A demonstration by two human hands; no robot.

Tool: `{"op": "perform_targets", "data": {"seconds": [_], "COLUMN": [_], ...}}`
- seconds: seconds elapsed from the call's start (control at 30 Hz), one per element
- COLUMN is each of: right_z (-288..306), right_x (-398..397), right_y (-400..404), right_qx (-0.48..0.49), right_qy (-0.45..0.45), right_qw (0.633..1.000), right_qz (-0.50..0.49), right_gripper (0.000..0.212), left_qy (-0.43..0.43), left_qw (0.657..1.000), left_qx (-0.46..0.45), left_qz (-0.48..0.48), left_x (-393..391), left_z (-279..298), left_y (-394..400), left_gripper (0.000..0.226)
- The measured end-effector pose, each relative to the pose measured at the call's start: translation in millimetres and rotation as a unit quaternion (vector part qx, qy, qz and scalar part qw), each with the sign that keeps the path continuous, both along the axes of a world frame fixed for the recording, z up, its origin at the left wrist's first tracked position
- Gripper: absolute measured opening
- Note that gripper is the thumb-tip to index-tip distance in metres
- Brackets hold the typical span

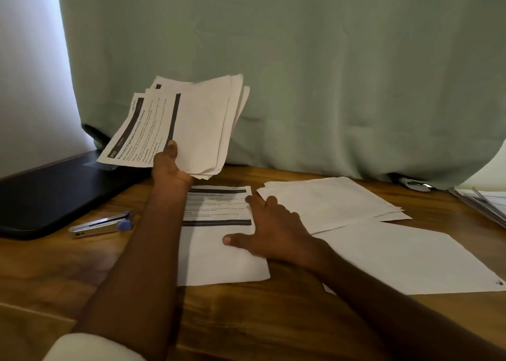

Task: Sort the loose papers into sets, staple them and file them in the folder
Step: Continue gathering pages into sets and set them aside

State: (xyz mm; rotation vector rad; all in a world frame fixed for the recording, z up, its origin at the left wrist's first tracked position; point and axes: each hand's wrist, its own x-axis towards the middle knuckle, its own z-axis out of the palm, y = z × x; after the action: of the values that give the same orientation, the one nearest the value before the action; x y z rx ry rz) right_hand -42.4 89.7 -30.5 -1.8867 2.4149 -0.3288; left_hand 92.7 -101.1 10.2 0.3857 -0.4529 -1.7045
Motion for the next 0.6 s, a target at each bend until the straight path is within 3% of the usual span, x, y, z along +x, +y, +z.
{"op": "perform_targets", "data": {"seconds": [0.17,0.27,0.33,0.37,0.47,0.6], "right_z": [14,10,8,9,20,34], "right_x": [-8,-18,-33,-41,-70,-106], "right_y": [-24,-28,-27,-24,-10,4], "right_qx": [-0.025,-0.094,-0.169,-0.213,-0.327,-0.362], "right_qy": [-0.167,-0.217,-0.257,-0.293,-0.421,-0.535], "right_qw": [0.984,0.964,0.941,0.922,0.837,0.746], "right_qz": [-0.05,-0.122,-0.139,-0.137,-0.126,-0.161], "right_gripper": [0.107,0.074,0.033,0.013,0.018,0.021], "left_qy": [0.01,0.0,-0.022,-0.03,-0.041,-0.019], "left_qw": [0.999,0.999,0.998,0.997,0.991,0.976], "left_qx": [-0.017,-0.021,-0.037,-0.057,-0.119,-0.172], "left_qz": [-0.03,-0.042,-0.034,-0.034,-0.055,-0.134], "left_x": [6,3,1,0,-3,-9], "left_z": [6,6,2,-1,-7,-6], "left_y": [2,3,2,0,-3,-1], "left_gripper": [0.049,0.044,0.041,0.045,0.053,0.049]}}
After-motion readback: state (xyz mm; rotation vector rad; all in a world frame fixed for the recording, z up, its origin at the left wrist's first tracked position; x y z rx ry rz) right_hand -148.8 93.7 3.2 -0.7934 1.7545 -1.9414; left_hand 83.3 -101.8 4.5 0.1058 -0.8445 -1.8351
